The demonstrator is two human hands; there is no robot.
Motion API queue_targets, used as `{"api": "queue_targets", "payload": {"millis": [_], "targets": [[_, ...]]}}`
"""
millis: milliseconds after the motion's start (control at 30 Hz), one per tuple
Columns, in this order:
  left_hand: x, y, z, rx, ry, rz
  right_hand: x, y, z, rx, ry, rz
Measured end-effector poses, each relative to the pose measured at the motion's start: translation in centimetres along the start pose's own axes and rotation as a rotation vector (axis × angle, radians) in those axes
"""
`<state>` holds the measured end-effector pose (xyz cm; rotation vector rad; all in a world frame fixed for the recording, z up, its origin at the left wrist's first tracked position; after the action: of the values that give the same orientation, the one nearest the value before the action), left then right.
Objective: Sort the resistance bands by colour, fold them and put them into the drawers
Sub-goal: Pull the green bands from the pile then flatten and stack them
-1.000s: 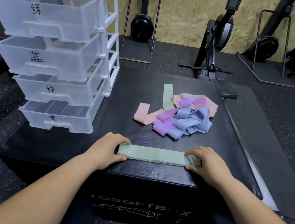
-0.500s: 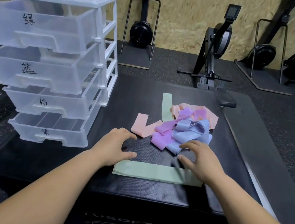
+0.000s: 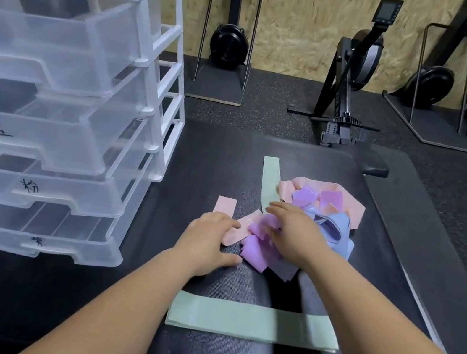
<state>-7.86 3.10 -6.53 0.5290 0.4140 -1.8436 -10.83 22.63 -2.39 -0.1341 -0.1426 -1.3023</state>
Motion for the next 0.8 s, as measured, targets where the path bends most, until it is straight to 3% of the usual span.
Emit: {"api": "queue_targets", "payload": {"millis": [133,267,333,567,800], "targets": [[1.4,-0.3,-1.4,-0.023,0.028,0.019,-1.1,-1.3,-2.7,0.056,0.062,-0.043],[1.6,0.0,-1.6,-0.053,0.045,0.013,-3.6,-0.3,-2.3,-0.169,0.016,-0.271],[1.5,0.0,-1.6,-0.052,0.040,0.012,-4.0,-0.3,-2.0,-0.193,0.022,-0.324],[1.3,0.1,-1.5,-0.053,0.058,0.023,-4.1,-1.7,-2.3,-0.019,0.105,-0.419],[1.3,-0.1,-1.5,-0.042,0.047,0.029,-3.0,-2.6,-2.8,-0.004,0.064,-0.445]]}}
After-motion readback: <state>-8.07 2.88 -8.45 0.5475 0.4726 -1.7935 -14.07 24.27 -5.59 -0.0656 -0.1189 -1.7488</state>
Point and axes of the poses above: each hand's wrist, its own y-axis away from the middle knuckle, its own z-axis out of the back of the hand, x = y × z, the point moved 7 cm from there along -y, towards the middle knuckle, and after that the axes turned 5 degrees about y, right-handed, at the moved point
